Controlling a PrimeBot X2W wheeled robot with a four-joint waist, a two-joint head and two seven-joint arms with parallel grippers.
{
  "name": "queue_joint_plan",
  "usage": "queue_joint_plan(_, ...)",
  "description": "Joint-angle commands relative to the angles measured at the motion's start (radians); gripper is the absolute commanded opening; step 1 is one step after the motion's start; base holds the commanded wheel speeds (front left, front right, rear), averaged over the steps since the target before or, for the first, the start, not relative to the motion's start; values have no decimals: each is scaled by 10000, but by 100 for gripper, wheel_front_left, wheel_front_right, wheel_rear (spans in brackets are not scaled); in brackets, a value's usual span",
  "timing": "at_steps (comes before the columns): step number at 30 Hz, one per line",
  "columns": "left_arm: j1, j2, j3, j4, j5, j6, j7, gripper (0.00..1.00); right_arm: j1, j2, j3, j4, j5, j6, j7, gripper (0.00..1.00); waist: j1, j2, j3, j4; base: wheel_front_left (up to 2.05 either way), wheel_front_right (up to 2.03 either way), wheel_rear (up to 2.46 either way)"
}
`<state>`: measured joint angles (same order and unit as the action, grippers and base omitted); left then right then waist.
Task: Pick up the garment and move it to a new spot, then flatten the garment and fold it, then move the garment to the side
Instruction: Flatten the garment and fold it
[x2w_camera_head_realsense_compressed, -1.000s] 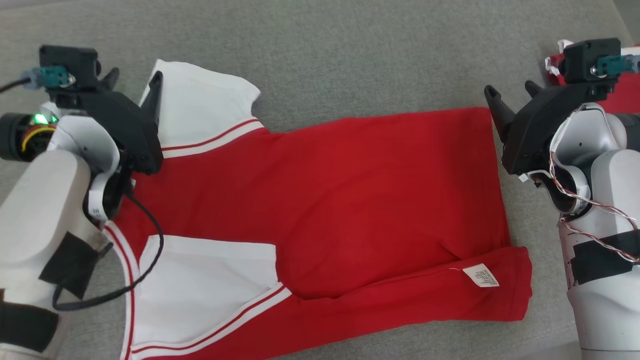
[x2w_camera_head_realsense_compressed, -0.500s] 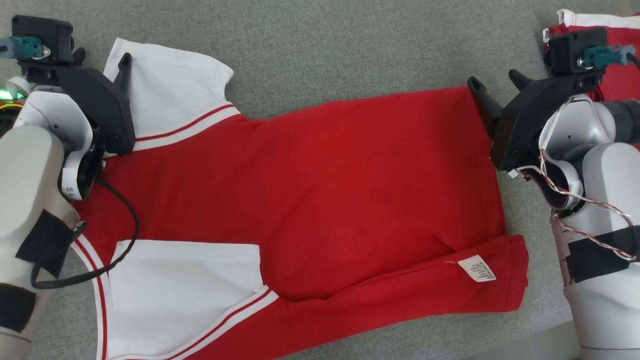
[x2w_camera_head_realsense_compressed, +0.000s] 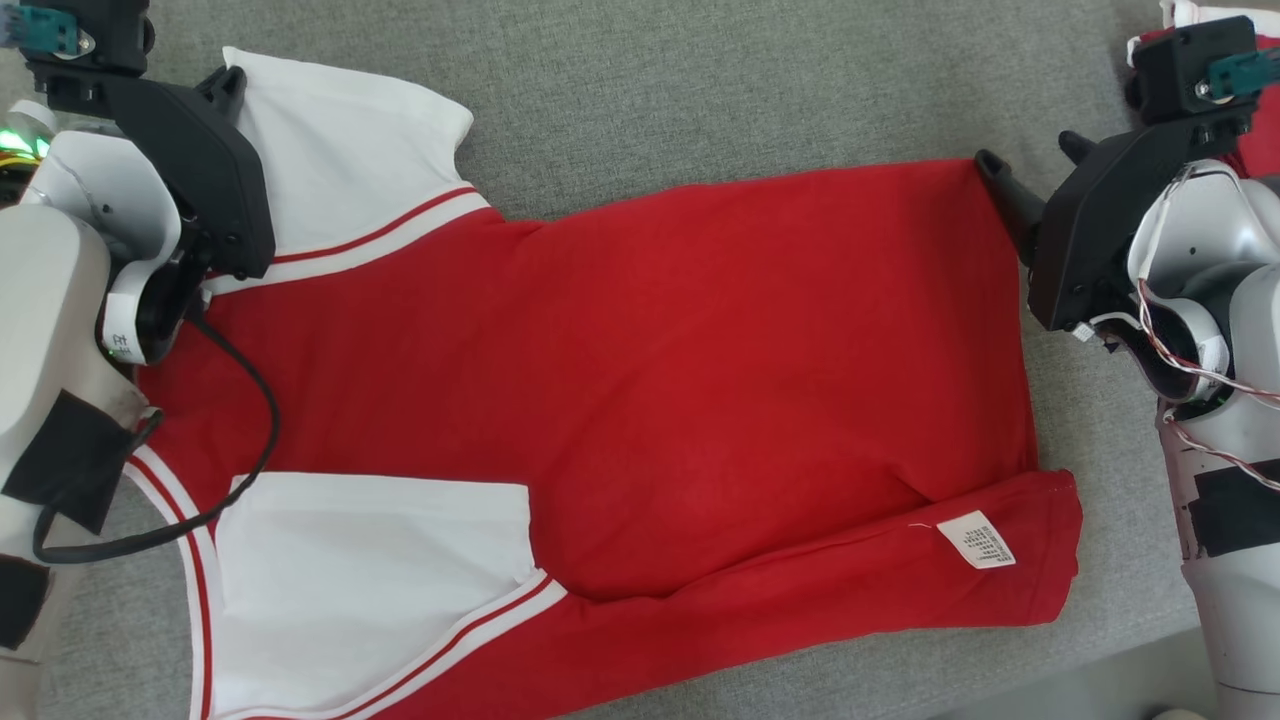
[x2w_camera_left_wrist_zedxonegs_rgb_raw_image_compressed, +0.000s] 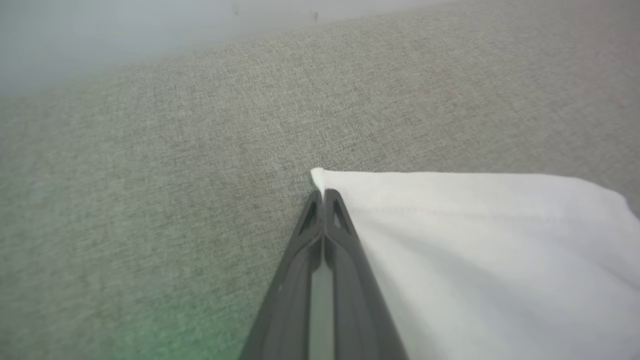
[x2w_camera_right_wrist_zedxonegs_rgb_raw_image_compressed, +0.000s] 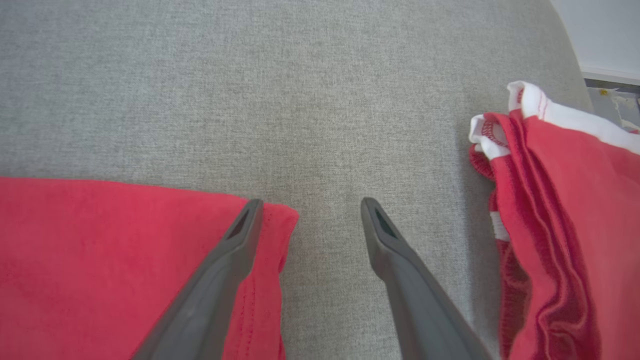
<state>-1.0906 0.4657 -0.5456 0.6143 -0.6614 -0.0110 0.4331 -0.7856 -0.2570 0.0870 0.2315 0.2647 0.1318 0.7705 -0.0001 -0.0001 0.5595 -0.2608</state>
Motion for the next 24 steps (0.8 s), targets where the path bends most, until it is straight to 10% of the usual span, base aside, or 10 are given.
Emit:
queue_joint_plan(1, 308, 181, -100, 176, 16, 69, 261, 0, -15, -97, 74, -59, 125, -27, 203, 100, 1, 1, 58, 22, 0, 0, 0)
queue_joint_plan(15, 526, 366, -91, -686, -3, 419, 266, 0, -159, -652, 1360, 234, 582, -25, 1043, 97, 1, 1, 288, 167, 0, 0, 0)
queue_joint_plan(16, 535, 372, -46, -768, 2, 441, 123, 0, -178, -644, 1392, 321, 609, -25, 994, 49, 1, 1, 304, 181, 0, 0, 0)
queue_joint_plan(18, 516, 388, 13, -892, 102, 545, -187, 0, -208, -614, 1389, 472, 603, -27, 835, 0, 1, 1, 338, 218, 0, 0, 0)
queue_joint_plan(24, 523, 435, 226, -1122, 471, 749, -1811, 0, -507, -596, 1009, 769, 62, -27, -277, 0, 1, 1, 359, 333, 0, 0, 0)
